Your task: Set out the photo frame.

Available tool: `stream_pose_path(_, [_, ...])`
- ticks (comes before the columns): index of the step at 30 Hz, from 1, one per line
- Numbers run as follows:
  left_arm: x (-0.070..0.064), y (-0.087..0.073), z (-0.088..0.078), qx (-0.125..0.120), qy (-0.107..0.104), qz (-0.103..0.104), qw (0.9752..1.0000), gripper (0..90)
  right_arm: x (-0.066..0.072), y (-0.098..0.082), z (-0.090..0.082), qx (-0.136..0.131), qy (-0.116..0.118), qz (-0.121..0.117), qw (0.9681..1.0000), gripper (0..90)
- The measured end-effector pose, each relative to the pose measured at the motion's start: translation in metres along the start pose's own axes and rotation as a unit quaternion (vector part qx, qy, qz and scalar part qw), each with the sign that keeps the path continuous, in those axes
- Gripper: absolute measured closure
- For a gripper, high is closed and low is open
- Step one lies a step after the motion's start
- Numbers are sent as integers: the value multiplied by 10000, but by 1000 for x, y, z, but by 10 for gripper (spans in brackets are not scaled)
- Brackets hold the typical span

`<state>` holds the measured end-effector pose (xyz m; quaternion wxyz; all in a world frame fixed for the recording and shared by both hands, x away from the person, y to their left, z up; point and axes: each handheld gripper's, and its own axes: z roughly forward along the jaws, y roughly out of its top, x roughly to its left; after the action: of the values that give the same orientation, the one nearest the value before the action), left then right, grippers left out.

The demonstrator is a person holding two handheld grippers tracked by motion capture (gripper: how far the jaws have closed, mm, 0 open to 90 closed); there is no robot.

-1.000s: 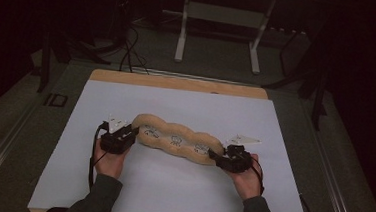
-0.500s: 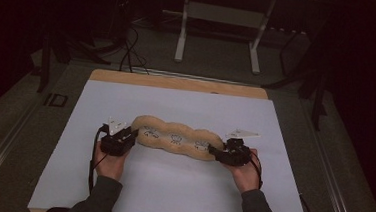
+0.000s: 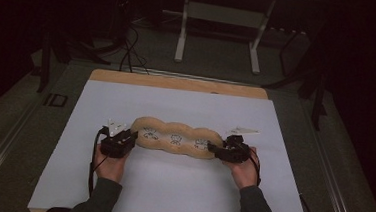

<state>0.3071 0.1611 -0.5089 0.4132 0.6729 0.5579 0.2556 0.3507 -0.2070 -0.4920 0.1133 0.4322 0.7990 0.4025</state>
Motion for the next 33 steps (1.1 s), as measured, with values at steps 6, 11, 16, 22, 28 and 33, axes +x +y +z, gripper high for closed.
stream_pose_path(6, [-2, -1, -1, 6, -6, -61, 10000, 735, -2, 1, -1, -20, 11, 44, 10000, 536])
stream_pose_path(11, [-3, -2, -2, 44, -31, -135, 9999, 735, -4, 3, -3, -47, 33, 118, 9999, 533])
stream_pose_path(16, [-3, -4, -2, 140, -70, -215, 9996, 734, -5, 2, -3, -47, 59, 162, 9998, 530])
stream_pose_path(22, [-5, -5, -5, 209, -70, -269, 9994, 733, -9, 2, -2, 18, 172, 360, 9992, 520])
stream_pose_path(28, [-10, -9, -12, 253, -67, -292, 9992, 731, -15, 1, -1, 38, 312, 602, 9977, 497])
stream_pose_path(33, [-7, -11, -15, 251, -223, -352, 9988, 723, -17, 1, -1, 23, 360, 682, 9970, 482])
